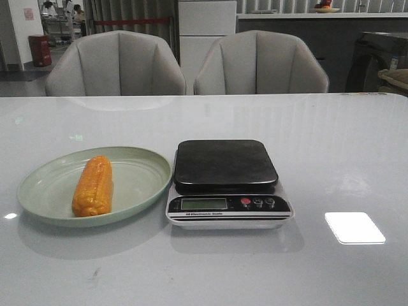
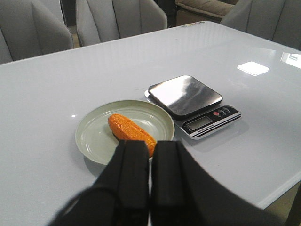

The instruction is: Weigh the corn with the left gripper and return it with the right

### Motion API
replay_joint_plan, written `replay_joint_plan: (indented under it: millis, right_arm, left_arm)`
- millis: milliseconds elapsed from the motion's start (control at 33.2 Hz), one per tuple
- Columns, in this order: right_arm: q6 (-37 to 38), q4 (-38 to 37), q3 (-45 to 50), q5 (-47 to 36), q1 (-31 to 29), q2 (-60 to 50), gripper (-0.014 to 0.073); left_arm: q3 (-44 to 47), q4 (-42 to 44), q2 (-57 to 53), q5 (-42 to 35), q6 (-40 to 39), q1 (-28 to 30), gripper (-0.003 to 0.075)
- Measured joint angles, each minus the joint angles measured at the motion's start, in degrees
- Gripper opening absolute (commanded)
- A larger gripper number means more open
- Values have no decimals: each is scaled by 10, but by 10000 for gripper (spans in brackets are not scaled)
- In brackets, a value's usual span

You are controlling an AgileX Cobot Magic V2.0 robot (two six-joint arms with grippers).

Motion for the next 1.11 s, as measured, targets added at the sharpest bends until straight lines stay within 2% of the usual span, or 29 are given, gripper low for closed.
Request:
replay_joint_plan:
  millis: [511, 782, 842, 902, 1023, 1113]
  right_arm:
    - [-1, 2, 280, -155, 0, -402, 563]
    - [-1, 2, 378, -275, 0, -455, 558]
    - [-1, 2, 384, -281, 0, -456, 510]
    - [-1, 2, 387, -284, 0, -456, 416]
    - [-1, 2, 387, -286, 0, -456, 130]
    - [-1, 2, 387, -285, 0, -456, 160]
  left_arm:
    - [0, 0, 0, 0, 0, 0, 122]
    - [0, 0, 0, 0, 0, 0, 122]
    - [0, 0, 0, 0, 0, 0, 122]
    - [0, 0, 0, 0, 0, 0, 122]
    - [0, 0, 0, 0, 0, 0, 122]
    - [0, 0, 0, 0, 0, 0, 122]
